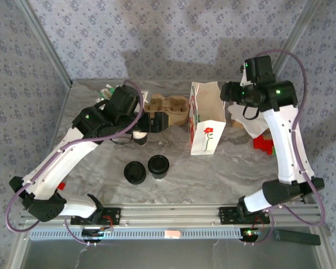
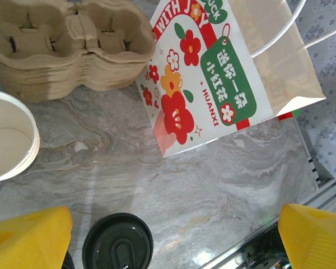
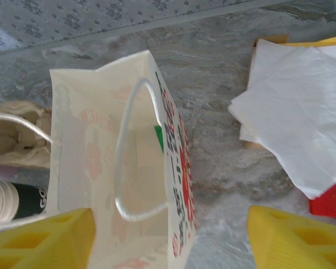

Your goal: Pack the takeout coffee

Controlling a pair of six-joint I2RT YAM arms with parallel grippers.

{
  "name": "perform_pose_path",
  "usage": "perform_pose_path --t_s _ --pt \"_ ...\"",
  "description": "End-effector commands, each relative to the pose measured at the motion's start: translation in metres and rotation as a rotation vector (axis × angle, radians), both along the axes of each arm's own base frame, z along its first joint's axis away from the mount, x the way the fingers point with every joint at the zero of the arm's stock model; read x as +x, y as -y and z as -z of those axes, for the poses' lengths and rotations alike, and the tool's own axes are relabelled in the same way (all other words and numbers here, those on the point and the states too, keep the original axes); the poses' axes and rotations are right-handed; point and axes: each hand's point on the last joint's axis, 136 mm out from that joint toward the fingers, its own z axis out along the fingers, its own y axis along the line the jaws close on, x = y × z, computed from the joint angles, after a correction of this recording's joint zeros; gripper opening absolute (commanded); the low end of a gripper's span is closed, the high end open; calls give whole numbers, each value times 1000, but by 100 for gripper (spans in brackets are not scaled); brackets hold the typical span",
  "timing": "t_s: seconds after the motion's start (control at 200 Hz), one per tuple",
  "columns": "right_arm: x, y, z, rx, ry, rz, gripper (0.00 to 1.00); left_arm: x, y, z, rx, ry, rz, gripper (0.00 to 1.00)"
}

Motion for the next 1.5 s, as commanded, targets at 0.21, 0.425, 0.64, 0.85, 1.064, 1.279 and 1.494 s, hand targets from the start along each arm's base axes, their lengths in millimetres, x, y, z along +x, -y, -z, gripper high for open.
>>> perform_pose_path --t_s 0.21,0.425,0.64,0.85,1.064,1.279,1.494 --pt "39 -7 12 21 -5 19 38 -12 -17 0 11 18 -42 95" --pt "25 -3 6 -32 13 3 3 -16 -25 -2 24 33 -49 96" --pt "-2 -8 11 2 -48 -26 0 -9 -24 -9 39 71 -51 97" --pt "-23 -4 21 97 -94 -7 0 -1 -16 -16 24 87 -42 97" --pt "-45 -5 23 160 -101 -1 0 7 -7 -23 5 95 -21 97" --pt "-62 -2 24 158 -113 -5 0 12 -7 -30 4 109 -21 97" --pt "-73 5 32 115 -130 -3 4 13 -1 -40 28 126 31 97"
